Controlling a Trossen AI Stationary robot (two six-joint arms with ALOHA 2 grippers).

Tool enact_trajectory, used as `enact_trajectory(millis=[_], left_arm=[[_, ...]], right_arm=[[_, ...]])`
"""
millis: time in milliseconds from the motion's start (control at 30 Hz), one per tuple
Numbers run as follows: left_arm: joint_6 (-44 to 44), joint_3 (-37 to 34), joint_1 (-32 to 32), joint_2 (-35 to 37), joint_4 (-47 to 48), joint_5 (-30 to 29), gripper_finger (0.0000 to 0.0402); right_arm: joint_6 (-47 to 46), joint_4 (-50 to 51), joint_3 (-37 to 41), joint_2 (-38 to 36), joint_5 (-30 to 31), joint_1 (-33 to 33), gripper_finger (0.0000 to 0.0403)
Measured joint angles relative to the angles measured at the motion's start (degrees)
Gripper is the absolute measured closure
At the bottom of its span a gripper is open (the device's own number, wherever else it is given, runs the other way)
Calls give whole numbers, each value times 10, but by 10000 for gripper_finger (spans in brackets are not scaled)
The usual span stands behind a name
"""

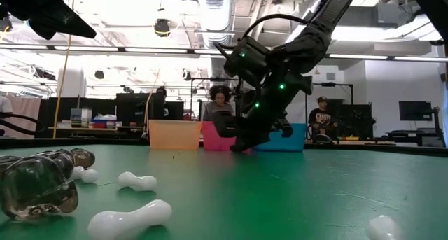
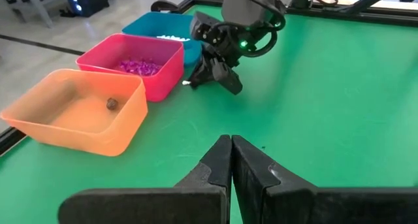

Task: Sort Halloween decoration
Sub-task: Put the white bone toy into the blue bin

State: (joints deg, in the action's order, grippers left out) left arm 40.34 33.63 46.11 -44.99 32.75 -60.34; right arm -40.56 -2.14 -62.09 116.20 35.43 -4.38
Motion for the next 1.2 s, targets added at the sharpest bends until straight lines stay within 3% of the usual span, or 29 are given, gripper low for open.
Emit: enact_trajectory(millis=[100, 333, 533, 867, 1067, 1200], left_arm=[[0, 0, 0, 0, 0, 0, 401], [0, 0, 0, 0, 0, 0, 401], [0, 0, 0, 0, 0, 17, 401], [0, 0, 0, 0, -1, 24, 401], [1, 0, 0, 0, -1, 24, 402], [2, 0, 0, 0, -1, 20, 401]], right_arm=[[-1, 3, 0, 0, -9, 0, 386], [1, 7, 1, -14, -12, 16, 387], [26, 27, 4, -76, -45, 36, 387], [65, 137, 2, -199, 28, 33, 387], [66, 256, 2, -243, 72, -18, 387], [104, 275, 2, -241, 44, -71, 358]])
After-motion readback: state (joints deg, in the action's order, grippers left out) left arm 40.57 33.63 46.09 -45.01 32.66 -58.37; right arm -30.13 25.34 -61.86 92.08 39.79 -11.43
